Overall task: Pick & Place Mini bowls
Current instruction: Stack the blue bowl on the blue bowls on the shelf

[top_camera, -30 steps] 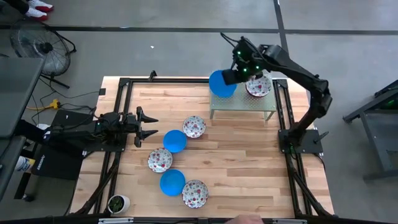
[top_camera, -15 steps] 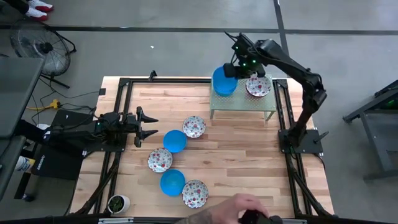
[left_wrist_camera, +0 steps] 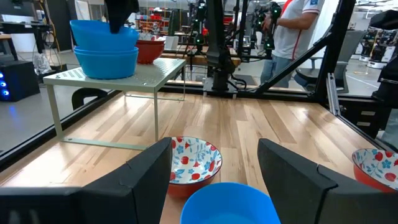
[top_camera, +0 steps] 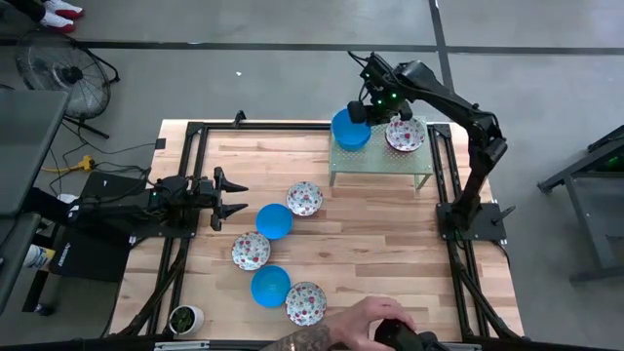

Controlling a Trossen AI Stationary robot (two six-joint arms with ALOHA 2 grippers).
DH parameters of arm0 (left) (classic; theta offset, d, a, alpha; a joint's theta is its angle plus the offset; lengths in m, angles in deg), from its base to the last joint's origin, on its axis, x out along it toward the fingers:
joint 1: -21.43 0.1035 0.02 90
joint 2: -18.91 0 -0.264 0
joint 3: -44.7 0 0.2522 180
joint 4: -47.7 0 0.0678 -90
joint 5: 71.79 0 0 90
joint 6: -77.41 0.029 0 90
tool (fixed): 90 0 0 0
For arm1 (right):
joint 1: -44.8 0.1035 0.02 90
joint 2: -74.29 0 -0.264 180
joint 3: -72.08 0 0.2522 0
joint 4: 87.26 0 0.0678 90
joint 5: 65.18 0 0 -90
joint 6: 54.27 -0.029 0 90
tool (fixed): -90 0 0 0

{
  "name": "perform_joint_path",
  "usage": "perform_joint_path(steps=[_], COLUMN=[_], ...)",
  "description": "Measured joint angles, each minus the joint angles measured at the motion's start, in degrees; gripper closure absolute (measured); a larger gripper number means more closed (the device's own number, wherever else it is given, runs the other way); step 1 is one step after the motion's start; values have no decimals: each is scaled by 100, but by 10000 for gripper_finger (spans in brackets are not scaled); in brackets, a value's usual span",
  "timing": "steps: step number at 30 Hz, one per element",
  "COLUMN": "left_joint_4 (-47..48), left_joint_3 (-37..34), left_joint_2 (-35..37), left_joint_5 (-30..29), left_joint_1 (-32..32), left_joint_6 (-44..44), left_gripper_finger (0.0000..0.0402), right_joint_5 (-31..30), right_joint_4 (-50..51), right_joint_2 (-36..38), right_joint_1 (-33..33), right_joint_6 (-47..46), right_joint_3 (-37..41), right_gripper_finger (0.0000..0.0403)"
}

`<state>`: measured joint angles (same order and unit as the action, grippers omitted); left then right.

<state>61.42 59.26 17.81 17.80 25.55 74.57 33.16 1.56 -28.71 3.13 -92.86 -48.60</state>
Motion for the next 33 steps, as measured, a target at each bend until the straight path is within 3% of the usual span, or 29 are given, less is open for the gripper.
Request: perform_joint_path(steps=[16,22,26,29,33], left_joint_4=[0,0,-1,0,-2], left_joint_3=[-2,-2,0,0,0], left_joint_2=[2,2,1,2,2], left_joint_5=[0,0,-1,0,-2], left_joint_1=[-1,1,-1,-1,-1], left_joint_6=[-1,-1,1,1,1], left_gripper_finger=[169,169,169,169,169], right_joint_5=[-397,-694,-1070,-1390,-1554], right_joint_4=[-11,-84,107,262,-893], right_joint_2=[138,539,806,991,1632], right_joint_1=[-7,36,437,808,1246], right_joint_6=[137,433,866,873,778], right_joint_3=[4,4,4,177,1145], right_gripper_finger=[290,278,291,326,392])
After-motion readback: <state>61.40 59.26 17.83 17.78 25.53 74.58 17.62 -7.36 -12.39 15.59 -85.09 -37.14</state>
